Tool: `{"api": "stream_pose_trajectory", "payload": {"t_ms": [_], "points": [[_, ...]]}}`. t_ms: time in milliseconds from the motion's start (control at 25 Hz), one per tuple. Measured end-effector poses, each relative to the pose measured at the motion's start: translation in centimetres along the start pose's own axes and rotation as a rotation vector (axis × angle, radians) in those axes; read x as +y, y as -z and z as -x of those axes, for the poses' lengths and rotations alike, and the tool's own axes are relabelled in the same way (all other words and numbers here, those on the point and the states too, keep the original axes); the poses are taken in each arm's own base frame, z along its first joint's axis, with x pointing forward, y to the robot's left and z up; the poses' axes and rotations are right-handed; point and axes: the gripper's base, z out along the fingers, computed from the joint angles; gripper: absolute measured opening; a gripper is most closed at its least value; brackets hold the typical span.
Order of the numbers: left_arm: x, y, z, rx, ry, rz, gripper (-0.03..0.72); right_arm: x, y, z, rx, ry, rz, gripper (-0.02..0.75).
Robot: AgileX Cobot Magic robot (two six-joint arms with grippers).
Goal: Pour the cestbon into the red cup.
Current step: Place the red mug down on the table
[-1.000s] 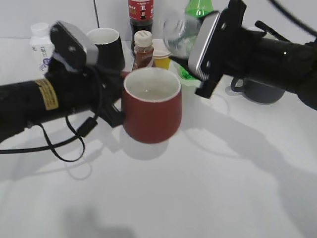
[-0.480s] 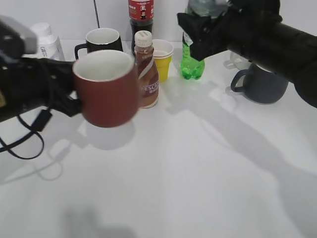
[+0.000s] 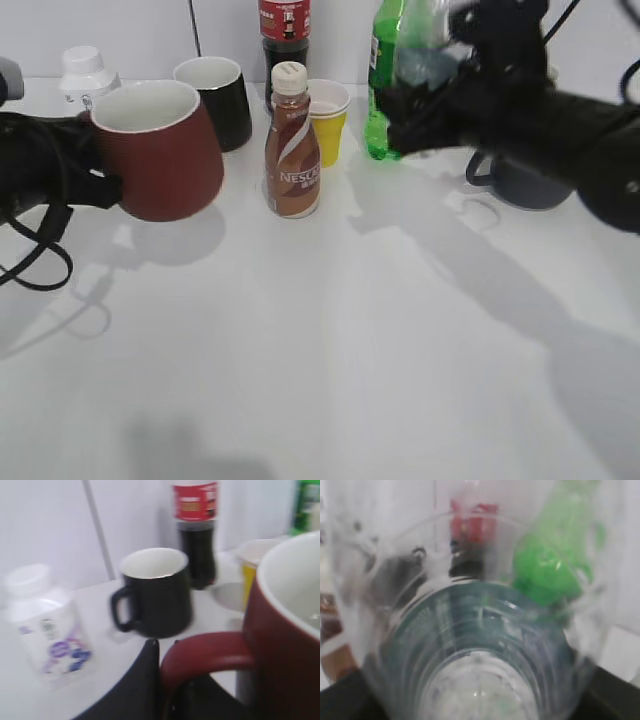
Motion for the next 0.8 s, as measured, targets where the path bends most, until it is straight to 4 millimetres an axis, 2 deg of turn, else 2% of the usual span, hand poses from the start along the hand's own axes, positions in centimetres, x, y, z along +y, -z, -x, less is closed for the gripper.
{"api": "stream_pose_trajectory", "payload": {"t_ms": [240, 440, 600, 800], "points": [[0.9, -2.4, -2.8, -0.005, -0.018, 0.1, 0.041, 0.1, -1.4, -2.7, 0.035, 0.001, 0.005, 0.479], [1.2, -5.2, -4.8, -0.027, -0.011, 0.138, 0.041, -0.3, -1.5, -2.9, 0.028, 0.039, -0.04, 0.479], [1.4, -7.7, -5.7, -0.021, -0.009, 0.144, 0.041, -0.3, -1.5, -2.9, 0.023, 0.064, -0.045, 0.479], [2.1, -9.5, -6.4, -0.023, -0.005, 0.161, 0.041, -0.3, -1.5, -2.9, 0.023, 0.072, -0.047, 0.479]]}}
